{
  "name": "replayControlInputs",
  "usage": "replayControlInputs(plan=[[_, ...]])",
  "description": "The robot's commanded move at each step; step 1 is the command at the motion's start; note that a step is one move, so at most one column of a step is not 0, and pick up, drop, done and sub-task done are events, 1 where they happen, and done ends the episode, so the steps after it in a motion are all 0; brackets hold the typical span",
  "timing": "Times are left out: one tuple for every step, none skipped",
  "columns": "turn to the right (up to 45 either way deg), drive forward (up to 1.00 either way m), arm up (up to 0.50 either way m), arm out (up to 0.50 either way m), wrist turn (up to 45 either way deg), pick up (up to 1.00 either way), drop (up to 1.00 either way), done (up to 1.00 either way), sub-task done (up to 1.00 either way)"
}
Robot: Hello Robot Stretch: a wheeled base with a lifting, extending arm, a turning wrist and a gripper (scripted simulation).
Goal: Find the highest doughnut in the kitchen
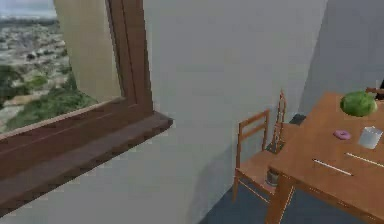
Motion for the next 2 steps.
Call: replayControlInputs(plan=[[45.0,0.0,0.0,0.0,0.0,0.0,0.0,0.0,0.0],[45.0,0.0,0.0,0.0,0.0,0.0,0.0,0.0,0.0]])
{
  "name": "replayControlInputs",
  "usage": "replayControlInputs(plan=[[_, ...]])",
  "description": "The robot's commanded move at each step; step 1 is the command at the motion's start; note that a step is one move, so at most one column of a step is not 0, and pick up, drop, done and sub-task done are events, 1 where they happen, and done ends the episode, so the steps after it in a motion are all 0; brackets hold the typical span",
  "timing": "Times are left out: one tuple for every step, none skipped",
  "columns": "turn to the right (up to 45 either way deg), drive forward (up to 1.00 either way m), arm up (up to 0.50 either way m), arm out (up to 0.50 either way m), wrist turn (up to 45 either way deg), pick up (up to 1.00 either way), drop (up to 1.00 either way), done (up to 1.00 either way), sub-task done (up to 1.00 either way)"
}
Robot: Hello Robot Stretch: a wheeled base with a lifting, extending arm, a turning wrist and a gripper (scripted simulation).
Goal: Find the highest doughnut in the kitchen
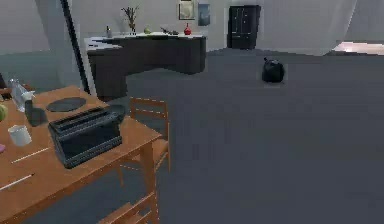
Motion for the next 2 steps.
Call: replayControlInputs(plan=[[39.0,0.0,0.0,0.0,0.0,0.0,0.0,0.0,0.0],[0.0,0.65,0.0,0.0,0.0,0.0,0.0,0.0,0.0]])
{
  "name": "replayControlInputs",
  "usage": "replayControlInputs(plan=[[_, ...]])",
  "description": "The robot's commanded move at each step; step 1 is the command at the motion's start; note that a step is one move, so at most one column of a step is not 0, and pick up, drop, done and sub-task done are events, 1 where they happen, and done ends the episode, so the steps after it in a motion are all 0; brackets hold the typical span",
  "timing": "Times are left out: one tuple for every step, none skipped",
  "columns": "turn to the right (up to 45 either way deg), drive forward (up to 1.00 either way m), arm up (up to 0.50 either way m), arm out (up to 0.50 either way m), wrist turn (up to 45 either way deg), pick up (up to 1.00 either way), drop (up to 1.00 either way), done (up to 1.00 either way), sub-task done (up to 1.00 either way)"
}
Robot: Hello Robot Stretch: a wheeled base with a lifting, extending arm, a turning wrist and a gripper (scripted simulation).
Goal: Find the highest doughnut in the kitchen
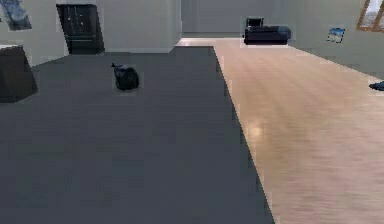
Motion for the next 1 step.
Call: replayControlInputs(plan=[[-39.0,0.0,0.0,0.0,0.0,0.0,0.0,0.0,0.0]])
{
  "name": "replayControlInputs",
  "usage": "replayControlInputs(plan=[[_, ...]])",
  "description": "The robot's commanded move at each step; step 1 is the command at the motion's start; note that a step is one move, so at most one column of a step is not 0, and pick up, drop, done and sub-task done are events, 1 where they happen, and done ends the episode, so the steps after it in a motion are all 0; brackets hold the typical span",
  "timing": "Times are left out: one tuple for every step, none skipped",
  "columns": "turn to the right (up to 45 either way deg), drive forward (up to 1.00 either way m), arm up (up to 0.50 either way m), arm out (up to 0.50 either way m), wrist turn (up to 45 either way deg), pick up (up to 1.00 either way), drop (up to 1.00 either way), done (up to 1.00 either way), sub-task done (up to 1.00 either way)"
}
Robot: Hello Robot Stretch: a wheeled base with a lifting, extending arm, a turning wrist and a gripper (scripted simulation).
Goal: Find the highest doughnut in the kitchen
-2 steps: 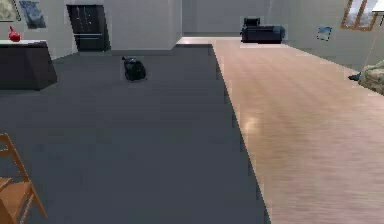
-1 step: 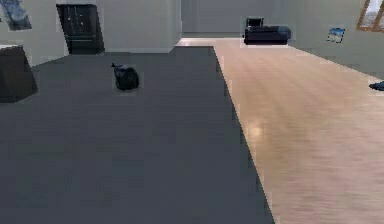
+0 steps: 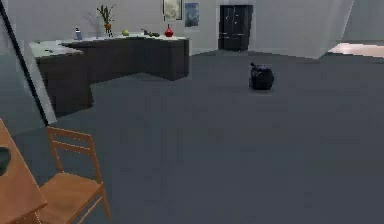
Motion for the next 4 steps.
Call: replayControlInputs(plan=[[0.0,1.0,0.0,0.0,0.0,0.0,0.0,0.0,0.0],[-6.0,0.0,0.0,0.0,0.0,0.0,0.0,0.0,0.0],[0.0,0.4,0.0,0.0,0.0,0.0,0.0,0.0,0.0],[-21.0,0.0,0.0,0.0,0.0,0.0,0.0,0.0,0.0]])
